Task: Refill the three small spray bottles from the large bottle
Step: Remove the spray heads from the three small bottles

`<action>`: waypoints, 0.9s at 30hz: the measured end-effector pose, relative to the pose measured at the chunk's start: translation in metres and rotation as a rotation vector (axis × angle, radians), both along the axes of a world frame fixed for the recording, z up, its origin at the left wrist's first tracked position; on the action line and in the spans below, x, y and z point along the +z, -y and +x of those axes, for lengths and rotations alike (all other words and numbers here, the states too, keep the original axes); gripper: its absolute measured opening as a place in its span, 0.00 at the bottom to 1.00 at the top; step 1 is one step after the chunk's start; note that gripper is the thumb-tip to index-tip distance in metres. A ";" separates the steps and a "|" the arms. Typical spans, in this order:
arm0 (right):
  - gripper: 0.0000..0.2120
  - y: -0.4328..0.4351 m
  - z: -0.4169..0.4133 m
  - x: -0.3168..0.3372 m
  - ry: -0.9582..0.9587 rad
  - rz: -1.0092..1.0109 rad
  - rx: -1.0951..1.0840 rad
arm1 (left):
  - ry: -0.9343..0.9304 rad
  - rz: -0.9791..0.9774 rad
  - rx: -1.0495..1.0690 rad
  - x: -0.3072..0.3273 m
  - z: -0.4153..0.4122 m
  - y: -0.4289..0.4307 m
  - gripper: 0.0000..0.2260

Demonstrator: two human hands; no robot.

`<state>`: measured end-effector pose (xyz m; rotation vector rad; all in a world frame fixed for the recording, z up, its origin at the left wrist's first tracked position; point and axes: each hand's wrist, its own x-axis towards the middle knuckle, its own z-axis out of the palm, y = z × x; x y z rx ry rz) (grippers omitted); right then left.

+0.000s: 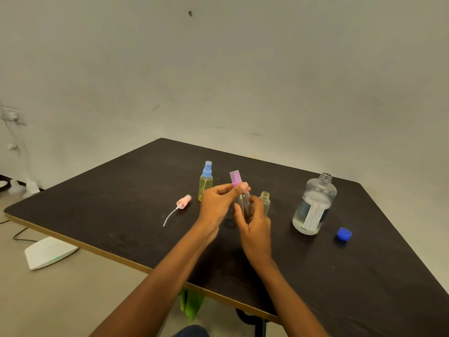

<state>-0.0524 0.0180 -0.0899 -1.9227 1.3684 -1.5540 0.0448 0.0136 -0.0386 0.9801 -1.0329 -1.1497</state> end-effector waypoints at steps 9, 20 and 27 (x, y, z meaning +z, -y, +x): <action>0.09 -0.003 0.001 0.001 0.017 -0.033 -0.006 | -0.203 -0.031 -0.215 0.002 0.000 0.006 0.21; 0.08 0.002 -0.001 -0.002 0.045 -0.033 -0.051 | -0.015 -0.162 0.006 -0.002 -0.001 0.013 0.25; 0.10 0.002 -0.002 -0.002 0.041 -0.042 -0.079 | -0.130 -0.088 -0.139 0.006 0.007 0.016 0.26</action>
